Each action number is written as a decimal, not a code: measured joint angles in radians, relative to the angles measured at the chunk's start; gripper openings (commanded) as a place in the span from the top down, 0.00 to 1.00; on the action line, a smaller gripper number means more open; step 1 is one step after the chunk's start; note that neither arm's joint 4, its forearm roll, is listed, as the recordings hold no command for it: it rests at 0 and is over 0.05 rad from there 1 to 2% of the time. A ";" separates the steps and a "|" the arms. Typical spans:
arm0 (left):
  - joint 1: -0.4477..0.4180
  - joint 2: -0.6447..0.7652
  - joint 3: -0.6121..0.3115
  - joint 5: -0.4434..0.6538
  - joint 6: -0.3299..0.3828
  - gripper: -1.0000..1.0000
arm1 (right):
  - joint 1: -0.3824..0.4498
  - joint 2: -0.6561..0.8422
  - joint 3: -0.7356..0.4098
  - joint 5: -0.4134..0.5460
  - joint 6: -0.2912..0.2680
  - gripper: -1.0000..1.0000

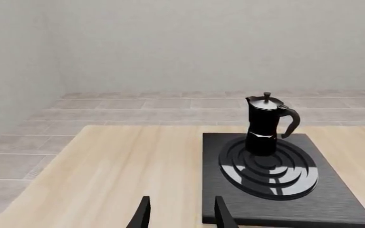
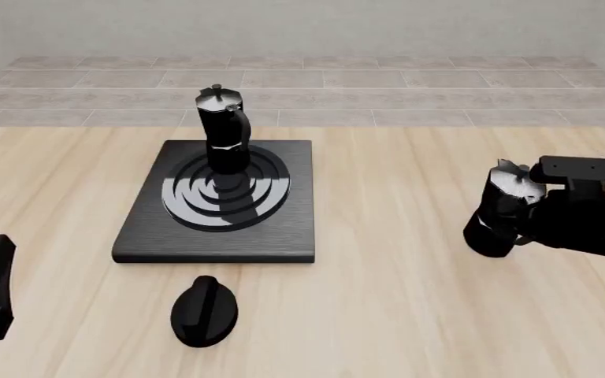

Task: Put both moka pots on the stove.

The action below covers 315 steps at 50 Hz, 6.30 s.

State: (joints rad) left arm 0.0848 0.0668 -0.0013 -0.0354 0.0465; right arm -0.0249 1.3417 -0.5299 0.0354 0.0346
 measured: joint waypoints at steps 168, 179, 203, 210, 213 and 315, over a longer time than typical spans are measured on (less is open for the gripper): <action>0.008 -0.012 -0.002 0.009 0.006 0.00 | 0.815 0.295 -0.522 -0.088 -0.068 1.00; 0.009 -0.007 -0.005 0.007 0.004 0.00 | 0.830 0.333 -0.555 -0.096 -0.084 1.00; 0.007 -0.005 -0.006 0.008 0.006 0.00 | 0.866 0.390 -0.621 -0.090 -0.130 1.00; 0.006 -0.004 -0.006 0.007 0.007 0.00 | 0.864 0.412 -0.652 -0.081 -0.146 1.00; 0.006 -0.004 -0.006 0.006 0.007 0.00 | 0.863 0.422 -0.666 -0.077 -0.152 1.00; 0.020 -0.009 -0.005 0.008 -0.005 0.00 | 0.827 0.616 -0.812 -0.081 -0.143 1.00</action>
State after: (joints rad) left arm 0.1047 0.0577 -0.0061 -0.0270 0.0417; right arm 0.8020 1.9572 -1.3418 -0.0458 -0.1087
